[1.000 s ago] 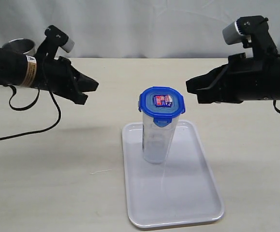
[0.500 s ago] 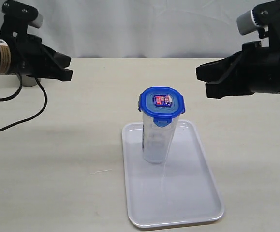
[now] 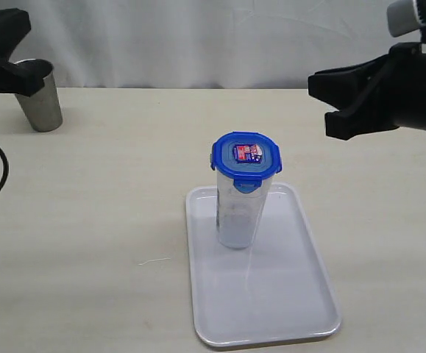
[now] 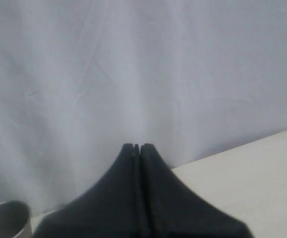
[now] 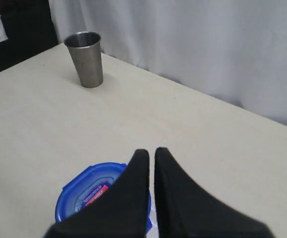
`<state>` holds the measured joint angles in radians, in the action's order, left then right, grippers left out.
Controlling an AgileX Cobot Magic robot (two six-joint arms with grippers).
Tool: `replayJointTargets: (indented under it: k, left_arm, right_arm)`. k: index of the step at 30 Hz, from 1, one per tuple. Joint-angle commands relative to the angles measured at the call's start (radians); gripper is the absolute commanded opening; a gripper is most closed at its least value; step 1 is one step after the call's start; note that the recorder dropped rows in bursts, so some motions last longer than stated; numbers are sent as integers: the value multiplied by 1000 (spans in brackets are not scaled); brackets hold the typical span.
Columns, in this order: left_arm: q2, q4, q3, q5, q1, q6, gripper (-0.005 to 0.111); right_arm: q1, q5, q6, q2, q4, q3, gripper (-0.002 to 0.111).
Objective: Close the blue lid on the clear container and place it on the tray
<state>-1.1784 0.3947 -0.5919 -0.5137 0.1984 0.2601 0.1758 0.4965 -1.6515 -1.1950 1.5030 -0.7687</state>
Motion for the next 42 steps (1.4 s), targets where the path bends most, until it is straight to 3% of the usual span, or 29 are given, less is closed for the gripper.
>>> replayJointTargets:
  k: [1, 39, 42]
  left_arm:
    - [72, -12, 11, 55, 0, -2, 0]
    - [122, -15, 9, 28, 0, -2, 0]
    - [148, -70, 9, 30, 0, -5, 0]
  right_arm:
    - [1, -5, -10, 50, 6, 4, 5]
    - [1, -8, -8, 72, 6, 4, 5]
    - [1, -8, -10, 72, 6, 4, 5]
